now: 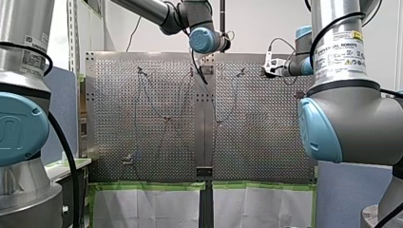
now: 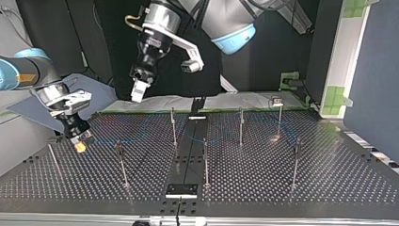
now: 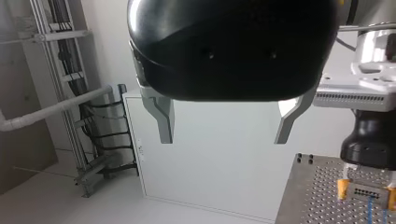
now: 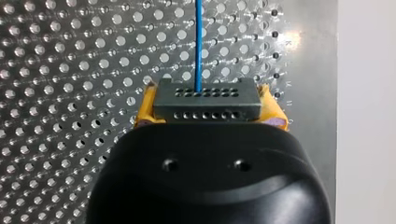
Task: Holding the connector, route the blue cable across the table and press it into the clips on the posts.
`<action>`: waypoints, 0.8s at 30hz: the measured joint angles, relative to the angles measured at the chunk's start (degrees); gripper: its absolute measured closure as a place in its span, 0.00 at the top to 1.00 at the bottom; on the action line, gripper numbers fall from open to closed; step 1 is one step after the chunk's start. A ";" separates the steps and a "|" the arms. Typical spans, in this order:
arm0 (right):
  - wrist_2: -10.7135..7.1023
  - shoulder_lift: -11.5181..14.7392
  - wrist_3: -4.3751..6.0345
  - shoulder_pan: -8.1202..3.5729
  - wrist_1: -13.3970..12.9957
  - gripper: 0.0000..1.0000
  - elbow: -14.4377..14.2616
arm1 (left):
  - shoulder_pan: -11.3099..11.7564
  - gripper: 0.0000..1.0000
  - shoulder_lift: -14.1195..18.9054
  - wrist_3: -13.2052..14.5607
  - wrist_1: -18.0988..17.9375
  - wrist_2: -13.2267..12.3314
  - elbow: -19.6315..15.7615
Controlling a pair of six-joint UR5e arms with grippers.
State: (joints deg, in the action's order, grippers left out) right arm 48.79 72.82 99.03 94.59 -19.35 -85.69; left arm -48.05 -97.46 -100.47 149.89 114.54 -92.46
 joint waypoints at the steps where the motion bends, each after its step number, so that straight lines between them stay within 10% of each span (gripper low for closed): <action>1: 0.00 0.00 -0.01 0.01 0.01 0.00 0.01 | 0.00 1.00 0.03 0.00 -0.72 0.06 -0.69; 24: 0.00 0.23 -0.04 -0.13 0.09 0.00 0.02 | 0.04 1.00 0.06 0.02 -5.92 0.11 -12.77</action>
State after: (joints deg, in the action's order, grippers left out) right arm 48.78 73.05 98.98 94.45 -19.26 -85.67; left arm -48.01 -97.40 -100.45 143.98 114.65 -105.23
